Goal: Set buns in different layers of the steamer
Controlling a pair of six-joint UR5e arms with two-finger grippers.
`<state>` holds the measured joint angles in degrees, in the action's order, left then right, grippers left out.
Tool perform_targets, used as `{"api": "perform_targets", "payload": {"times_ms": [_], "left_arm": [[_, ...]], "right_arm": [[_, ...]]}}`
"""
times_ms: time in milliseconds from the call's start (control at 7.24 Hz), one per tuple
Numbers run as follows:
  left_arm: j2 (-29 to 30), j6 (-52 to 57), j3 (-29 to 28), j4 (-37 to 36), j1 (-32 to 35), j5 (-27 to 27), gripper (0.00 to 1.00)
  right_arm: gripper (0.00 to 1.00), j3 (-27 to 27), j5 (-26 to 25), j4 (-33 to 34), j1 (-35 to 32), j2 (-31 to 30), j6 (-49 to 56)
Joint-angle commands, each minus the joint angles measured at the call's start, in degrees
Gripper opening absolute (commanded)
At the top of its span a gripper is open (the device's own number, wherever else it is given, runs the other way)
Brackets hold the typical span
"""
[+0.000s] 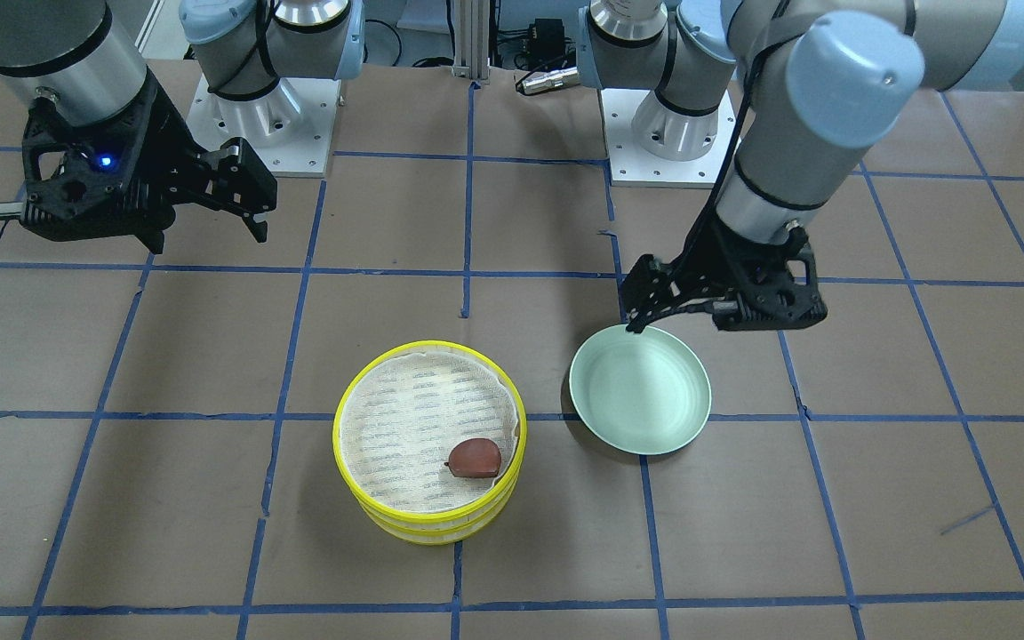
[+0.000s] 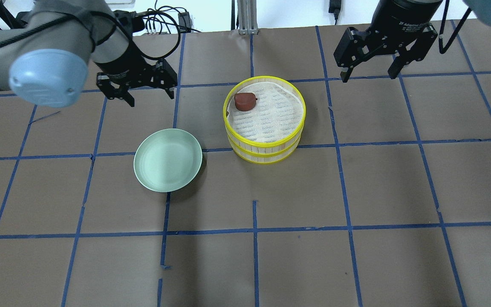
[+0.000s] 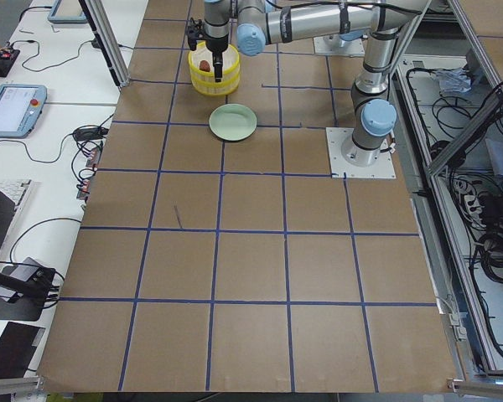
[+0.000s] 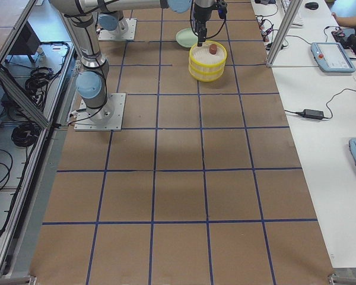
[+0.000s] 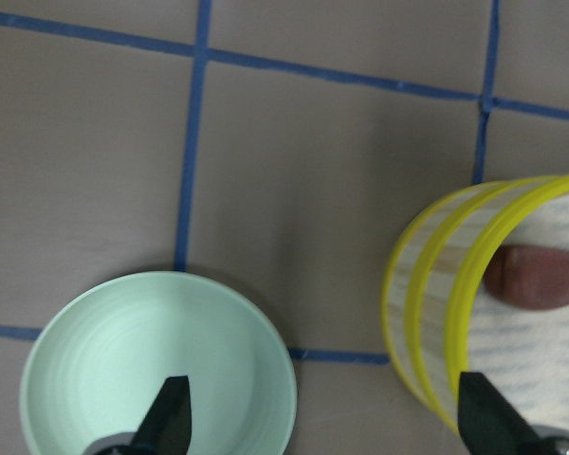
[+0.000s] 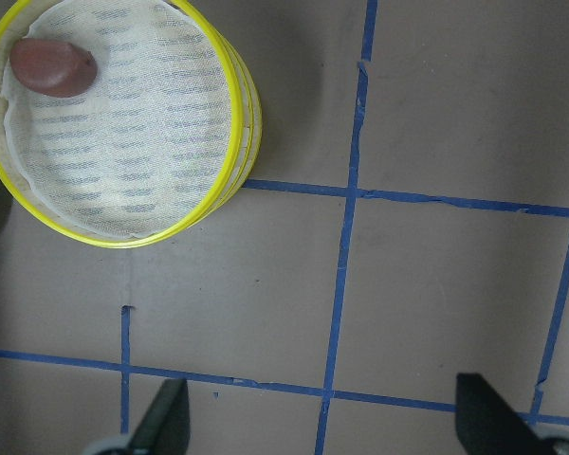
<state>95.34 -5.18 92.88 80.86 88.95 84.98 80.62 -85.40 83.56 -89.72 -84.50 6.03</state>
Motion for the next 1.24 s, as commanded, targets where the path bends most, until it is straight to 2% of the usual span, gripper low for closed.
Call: {"api": "perform_targets", "payload": {"times_ms": [0,553,829,1106], "left_arm": [[-7.0,1.4,-0.94,13.4,-1.5,3.32,1.0],[-7.63,2.53,-1.47,15.46,-1.23,3.52,1.0],[-7.63,2.54,-1.12,15.38,-1.23,3.35,1.0],[-7.72,2.63,-0.77,15.46,-1.59,3.52,1.0]], "right_arm": [[1.0,0.24,-0.9,-0.07,0.07,-0.22,-0.05],[1.0,0.24,-1.08,-0.07,-0.02,-0.22,-0.76],[1.0,-0.02,-3.19,0.02,-0.46,-0.22,-6.18],[1.0,0.15,-3.2,-0.07,-0.37,0.13,-6.73]]}}
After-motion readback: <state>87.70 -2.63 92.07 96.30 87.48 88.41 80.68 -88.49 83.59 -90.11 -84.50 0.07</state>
